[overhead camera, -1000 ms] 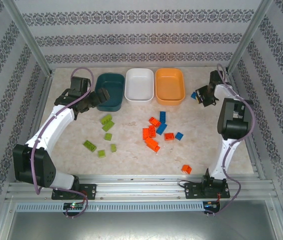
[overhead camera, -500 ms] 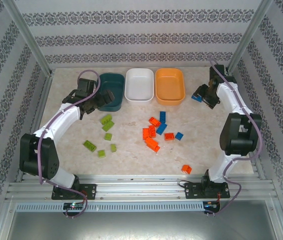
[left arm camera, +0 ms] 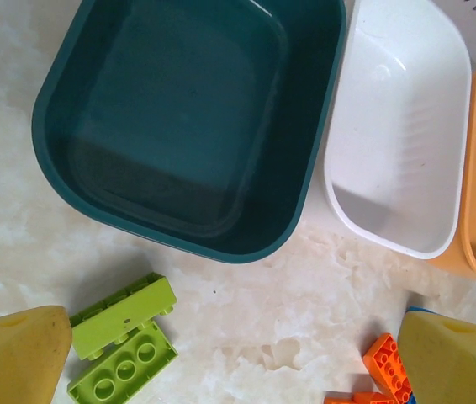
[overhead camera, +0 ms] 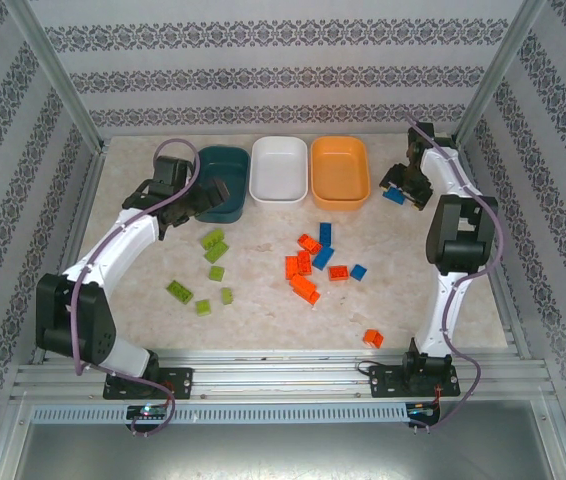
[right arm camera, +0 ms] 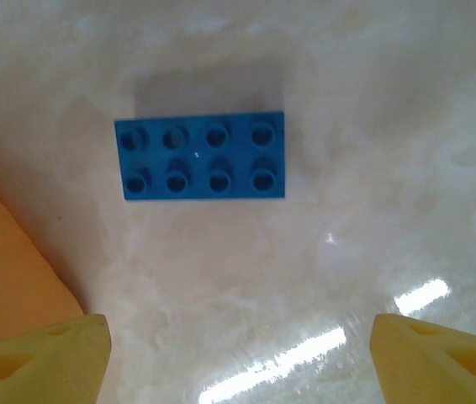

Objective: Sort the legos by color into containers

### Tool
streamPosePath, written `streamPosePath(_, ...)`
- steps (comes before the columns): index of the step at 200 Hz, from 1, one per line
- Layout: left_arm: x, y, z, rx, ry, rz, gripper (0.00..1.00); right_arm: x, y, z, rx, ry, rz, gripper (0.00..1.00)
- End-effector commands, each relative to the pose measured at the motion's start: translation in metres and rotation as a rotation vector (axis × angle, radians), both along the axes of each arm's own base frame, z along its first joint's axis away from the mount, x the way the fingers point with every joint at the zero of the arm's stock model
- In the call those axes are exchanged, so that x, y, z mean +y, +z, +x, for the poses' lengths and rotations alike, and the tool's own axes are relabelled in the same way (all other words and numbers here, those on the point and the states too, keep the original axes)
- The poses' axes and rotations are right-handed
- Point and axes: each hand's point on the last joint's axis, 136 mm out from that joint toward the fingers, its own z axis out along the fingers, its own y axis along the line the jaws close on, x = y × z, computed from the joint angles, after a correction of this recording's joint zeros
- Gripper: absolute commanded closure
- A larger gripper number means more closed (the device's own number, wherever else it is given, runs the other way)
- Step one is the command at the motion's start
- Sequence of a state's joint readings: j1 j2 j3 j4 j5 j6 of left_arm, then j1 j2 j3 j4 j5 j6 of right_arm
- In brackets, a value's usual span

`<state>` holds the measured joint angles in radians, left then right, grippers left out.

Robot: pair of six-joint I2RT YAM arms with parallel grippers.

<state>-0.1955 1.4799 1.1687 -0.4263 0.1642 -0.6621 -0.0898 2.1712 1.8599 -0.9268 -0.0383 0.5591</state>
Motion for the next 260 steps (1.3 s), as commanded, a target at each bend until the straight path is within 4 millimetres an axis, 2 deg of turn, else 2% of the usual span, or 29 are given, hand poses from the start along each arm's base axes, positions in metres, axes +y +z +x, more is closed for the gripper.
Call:
streamPosePath(1, 0.005, 0.001, -0.012, 0.005, -0.003, 0.040, 0.00, -0.008, -0.007, 0.001, 0.039, -0.026, -0.017, 0.19)
streamPosePath(69, 0.008, 0.002, -0.016, 0.019, -0.024, 0.065, 0.00, -0.008, -0.026, 0.020, 0.055, -0.052, -0.014, 0.18)
streamPosePath(125, 0.012, 0.004, -0.019, 0.023, -0.040, 0.088, 0.00, -0.006, -0.042, 0.023, 0.094, -0.054, -0.022, 0.20)
streamPosePath(178, 0.019, -0.002, -0.020, 0.037, -0.035, 0.086, 0.00, -0.006, -0.050, 0.024, 0.129, -0.045, -0.053, 0.23)
streamPosePath(231, 0.023, -0.011, -0.016, 0.053, -0.033, 0.071, 0.00, -0.005, -0.042, 0.023, 0.120, -0.043, -0.061, 0.39)
streamPosePath(260, 0.020, -0.012, -0.011, 0.049, -0.036, 0.060, 0.00, -0.006, -0.027, 0.020, 0.090, -0.042, -0.068, 0.40)
